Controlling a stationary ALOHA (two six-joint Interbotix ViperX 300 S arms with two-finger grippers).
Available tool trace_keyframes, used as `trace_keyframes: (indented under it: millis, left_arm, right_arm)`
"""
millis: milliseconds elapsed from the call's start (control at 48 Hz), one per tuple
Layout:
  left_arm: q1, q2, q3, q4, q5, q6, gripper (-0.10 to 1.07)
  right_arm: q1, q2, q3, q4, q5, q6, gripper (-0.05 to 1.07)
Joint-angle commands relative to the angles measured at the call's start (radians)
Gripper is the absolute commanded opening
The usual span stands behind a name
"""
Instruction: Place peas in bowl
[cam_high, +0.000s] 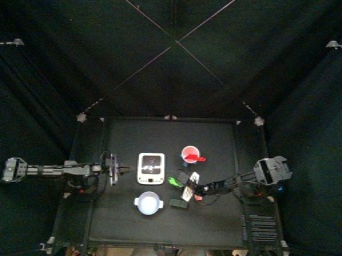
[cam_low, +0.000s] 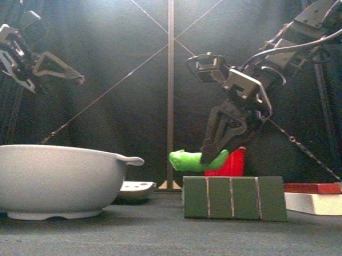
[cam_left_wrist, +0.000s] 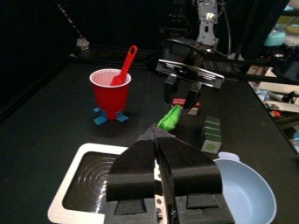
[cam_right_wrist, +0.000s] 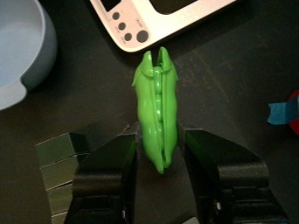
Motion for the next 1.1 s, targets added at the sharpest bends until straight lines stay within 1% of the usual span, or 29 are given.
trace_keyframes:
  millis: [0,146,312,583,708,917,1083]
  left_arm:
    - [0.003,0.003,-0.012,-0.002,-0.009,0.002,0.32]
    - [0.005,0.003,-0.012,-0.002,-0.009,0.002,0.32]
    - [0.003,0.005,-0.012,-0.002,-0.009,0.002,0.32]
    - [0.003,0.003,-0.012,0.0,-0.009,0.0,0.32]
    - [0.003,0.003,-0.011,-0.002,-0.009,0.002,0.32]
    - [0.003,0.003,-0.011,-0.002,-0.009,0.002,0.32]
    - [0.003,0.005,-0.011,-0.002,-0.009,0.002,0.32]
  right_arm:
    - [0.002,-0.026,-0.025,-0.002,0.002,0.0,0.65]
    - [0.003,-0.025,-0.058,-0.009,-0.008,-0.002,0.65]
    - [0.023,-0.011,-0.103,-0.063,-0.008,0.0,0.65]
    - [0.084,0.066,-0.232,-0.17,-0.02,-0.002,0.65]
    - [0.107,0.11,-0.288,-0.202,-0.041,0.0,0.66]
    - [0.115,0.173,-0.354,-0.21,-0.117,-0.002,0.66]
    - [0.109,0.207,-0.388,-0.212,-0.146,-0.002,0.67]
